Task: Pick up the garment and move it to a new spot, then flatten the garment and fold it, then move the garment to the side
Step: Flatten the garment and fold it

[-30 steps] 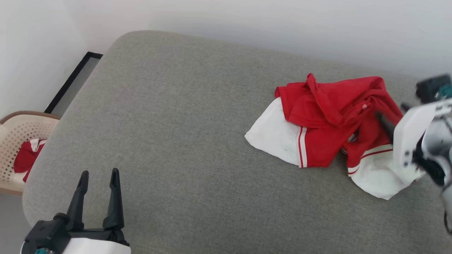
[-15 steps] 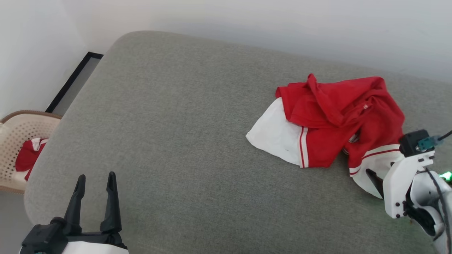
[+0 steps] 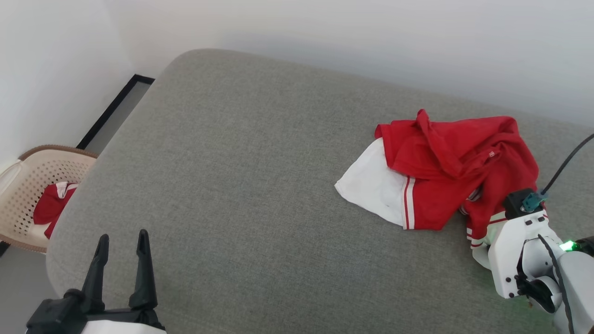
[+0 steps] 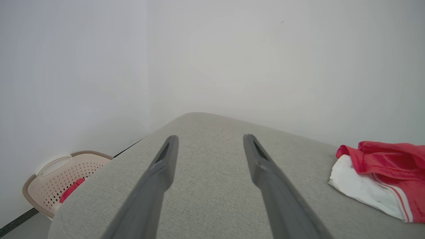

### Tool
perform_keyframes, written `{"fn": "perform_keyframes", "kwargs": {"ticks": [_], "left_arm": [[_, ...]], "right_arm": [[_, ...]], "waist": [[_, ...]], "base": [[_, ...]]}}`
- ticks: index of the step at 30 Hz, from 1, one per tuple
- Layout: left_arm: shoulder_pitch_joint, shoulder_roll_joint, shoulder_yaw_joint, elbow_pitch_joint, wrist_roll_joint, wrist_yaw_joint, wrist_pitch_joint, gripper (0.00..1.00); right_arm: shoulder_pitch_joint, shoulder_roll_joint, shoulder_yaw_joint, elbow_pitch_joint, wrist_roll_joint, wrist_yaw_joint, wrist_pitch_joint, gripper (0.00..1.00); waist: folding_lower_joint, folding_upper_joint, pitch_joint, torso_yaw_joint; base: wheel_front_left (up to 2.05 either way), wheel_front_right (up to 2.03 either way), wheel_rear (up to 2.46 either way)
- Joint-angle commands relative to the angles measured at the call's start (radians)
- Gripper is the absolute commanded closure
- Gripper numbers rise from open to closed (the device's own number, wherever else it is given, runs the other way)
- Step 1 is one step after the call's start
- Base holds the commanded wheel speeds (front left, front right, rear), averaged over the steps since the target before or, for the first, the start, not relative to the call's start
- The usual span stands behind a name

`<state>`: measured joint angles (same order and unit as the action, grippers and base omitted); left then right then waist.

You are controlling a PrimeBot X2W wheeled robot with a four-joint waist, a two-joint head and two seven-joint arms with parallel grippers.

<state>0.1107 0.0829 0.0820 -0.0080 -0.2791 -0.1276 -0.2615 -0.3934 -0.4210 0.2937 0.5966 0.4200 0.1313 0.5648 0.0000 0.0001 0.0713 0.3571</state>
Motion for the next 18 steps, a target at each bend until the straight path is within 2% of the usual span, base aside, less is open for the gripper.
{"fn": "perform_keyframes", "kwargs": {"ticks": [1,6,12,13,18], "left_arm": [[0.014,-0.001,0.004,-0.006,0.014,-0.003,-0.005,0.00],[0.032,-0.002,0.034,-0.024,0.010,-0.003,-0.005,0.00],[0.050,-0.002,0.051,-0.037,0.008,-0.003,-0.005,0.00],[0.060,0.000,0.058,-0.040,0.008,-0.003,-0.005,0.00],[0.077,0.000,0.075,-0.052,0.002,-0.003,-0.005,0.00]], "right_arm": [[0.001,-0.010,0.019,0.008,0.012,-0.001,0.002,1.00],[0.000,-0.052,0.057,-0.041,0.069,-0.001,-0.006,1.00],[0.034,-0.110,0.090,-0.148,0.134,-0.001,0.038,1.00],[0.058,-0.149,0.107,-0.208,0.160,-0.001,0.072,1.00],[0.136,-0.248,0.100,-0.356,0.220,-0.001,0.157,1.00]], "waist": [[0.0000,-0.0001,-0.011,-0.006],[0.0000,-0.0001,-0.037,-0.033],[0.0000,-0.0001,-0.060,-0.069],[0.0000,-0.0001,-0.068,-0.084],[0.0000,-0.0001,-0.077,-0.120]], "base": [[0.00,0.00,0.00],[0.00,0.00,0.00],[0.00,0.00,0.00],[0.00,0.00,0.00],[0.00,0.00,0.00]]}}
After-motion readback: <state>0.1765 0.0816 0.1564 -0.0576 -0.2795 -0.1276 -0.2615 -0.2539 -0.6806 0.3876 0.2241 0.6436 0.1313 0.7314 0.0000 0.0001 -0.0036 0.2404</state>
